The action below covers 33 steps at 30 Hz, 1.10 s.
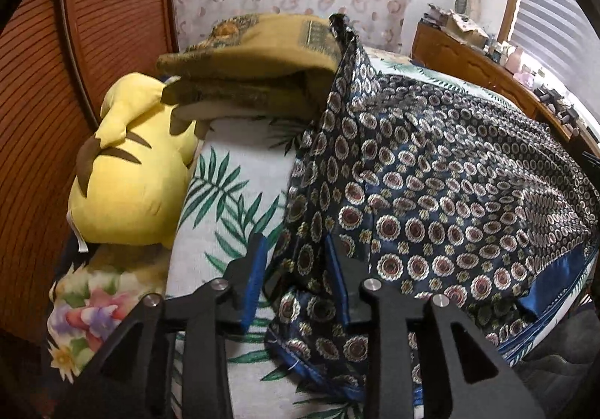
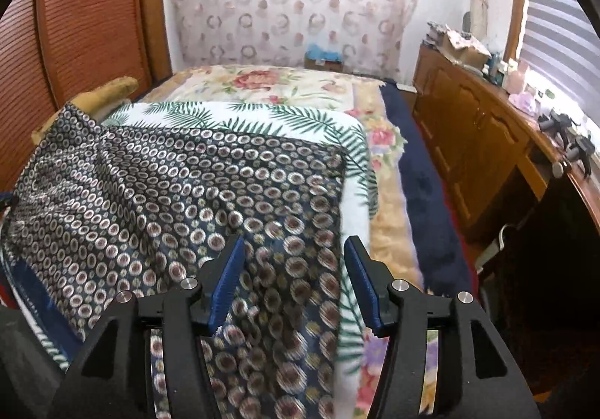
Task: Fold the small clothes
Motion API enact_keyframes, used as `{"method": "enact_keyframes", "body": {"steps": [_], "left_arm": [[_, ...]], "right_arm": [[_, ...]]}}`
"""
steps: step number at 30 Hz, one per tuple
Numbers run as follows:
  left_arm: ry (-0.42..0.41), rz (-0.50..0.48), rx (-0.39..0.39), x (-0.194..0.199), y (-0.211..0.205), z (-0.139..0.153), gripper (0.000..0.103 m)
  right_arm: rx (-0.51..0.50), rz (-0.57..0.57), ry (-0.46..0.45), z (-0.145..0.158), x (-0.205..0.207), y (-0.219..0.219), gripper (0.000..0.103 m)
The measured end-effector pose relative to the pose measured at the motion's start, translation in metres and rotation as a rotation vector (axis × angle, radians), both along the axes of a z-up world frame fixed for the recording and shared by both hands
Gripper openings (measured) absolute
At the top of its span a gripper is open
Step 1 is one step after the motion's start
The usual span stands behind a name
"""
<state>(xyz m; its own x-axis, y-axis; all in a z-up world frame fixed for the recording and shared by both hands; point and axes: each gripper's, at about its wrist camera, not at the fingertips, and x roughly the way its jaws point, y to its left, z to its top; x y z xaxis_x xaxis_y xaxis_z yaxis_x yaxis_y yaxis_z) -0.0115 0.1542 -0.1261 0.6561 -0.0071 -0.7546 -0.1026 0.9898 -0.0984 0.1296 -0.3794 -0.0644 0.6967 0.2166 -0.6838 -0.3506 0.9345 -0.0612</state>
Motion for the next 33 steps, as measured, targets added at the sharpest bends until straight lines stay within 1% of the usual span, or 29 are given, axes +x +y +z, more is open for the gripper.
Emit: {"method": "enact_keyframes", "body": {"steps": [1,3,6,10,13,18,22,27,30,33], "left_arm": [[0.006,0.001,-0.009,-0.001,0.001,-0.001,0.030],[0.005,-0.001,-0.011,-0.003,0.001,-0.002,0.031],[0.011,-0.004,-0.015,-0.005,0.000,-0.002,0.032],[0.022,-0.026,-0.006,-0.009,-0.007,-0.001,0.036],[0.031,-0.030,0.004,-0.012,-0.011,-0.001,0.036],[0.029,-0.018,-0.022,-0.014,-0.010,-0.001,0.037],[0.017,0.005,-0.061,-0.013,-0.005,-0.001,0.037],[0.014,0.004,-0.030,-0.013,-0.009,-0.002,0.036],[0.011,0.007,-0.036,-0.013,-0.009,-0.001,0.036],[0.010,0.010,-0.044,-0.011,-0.008,-0.001,0.036]], "right_arm": [[-0.003,0.005,-0.004,-0.001,0.001,0.004,0.057],[-0.009,0.021,-0.010,-0.004,0.001,0.014,0.067],[0.016,0.050,-0.002,-0.010,0.001,0.027,0.070],[0.010,0.077,0.026,-0.027,0.000,0.046,0.070],[-0.009,0.088,0.049,-0.042,-0.001,0.056,0.070],[-0.031,0.089,0.075,-0.057,-0.001,0.062,0.070],[-0.032,0.077,0.073,-0.058,-0.002,0.060,0.070],[-0.026,0.070,0.085,-0.059,-0.002,0.056,0.070],[-0.032,0.067,0.085,-0.059,-0.002,0.057,0.070],[-0.059,0.064,0.079,-0.059,-0.005,0.058,0.070]]}}
